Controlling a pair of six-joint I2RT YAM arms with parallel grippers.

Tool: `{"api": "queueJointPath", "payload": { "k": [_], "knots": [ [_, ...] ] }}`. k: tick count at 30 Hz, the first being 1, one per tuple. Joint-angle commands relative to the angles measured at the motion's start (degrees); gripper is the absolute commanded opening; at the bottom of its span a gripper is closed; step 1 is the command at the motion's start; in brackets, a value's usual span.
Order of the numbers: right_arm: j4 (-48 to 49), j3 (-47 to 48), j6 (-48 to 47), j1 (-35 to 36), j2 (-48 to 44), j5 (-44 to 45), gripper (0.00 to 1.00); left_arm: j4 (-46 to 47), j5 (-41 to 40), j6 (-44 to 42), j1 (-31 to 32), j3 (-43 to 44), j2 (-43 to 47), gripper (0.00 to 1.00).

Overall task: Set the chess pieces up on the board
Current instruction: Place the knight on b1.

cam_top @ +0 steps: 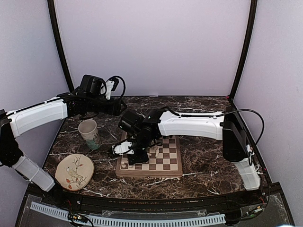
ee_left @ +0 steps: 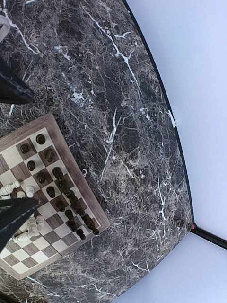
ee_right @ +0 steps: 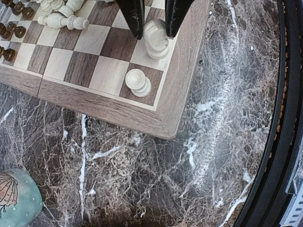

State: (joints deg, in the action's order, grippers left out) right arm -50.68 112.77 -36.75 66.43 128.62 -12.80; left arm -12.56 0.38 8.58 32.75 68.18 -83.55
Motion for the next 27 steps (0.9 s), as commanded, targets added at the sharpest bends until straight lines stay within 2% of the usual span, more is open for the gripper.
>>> {"api": "queueJointPath", "payload": {
  "k": [1, 12, 20, 27],
  "knots": [
    [-0.48, 1.22, 0.45, 0.63, 1.50, 0.93, 0.08, -0.72, -0.06, -0.30, -0.48, 0.76, 2.34, 0.70],
    [0.01, 0.11, 0.41, 0.59, 1.90, 2.19, 0.10, -0.75, 0.15, -0.15, -0.59, 0.79, 2.25, 0.70],
    [0.62, -0.45, 0.63, 0.63, 1.56, 3.04, 0.25, -0.74, 0.40, -0.16, -0.74, 0.90, 2.25, 0.69],
    [-0.13, -0.13, 0.58, 0.58, -0.13, 3.04, 0.31, -0.69, 0.30, -0.14, -0.76, 0.81, 2.17, 0.70]
  ]
}}
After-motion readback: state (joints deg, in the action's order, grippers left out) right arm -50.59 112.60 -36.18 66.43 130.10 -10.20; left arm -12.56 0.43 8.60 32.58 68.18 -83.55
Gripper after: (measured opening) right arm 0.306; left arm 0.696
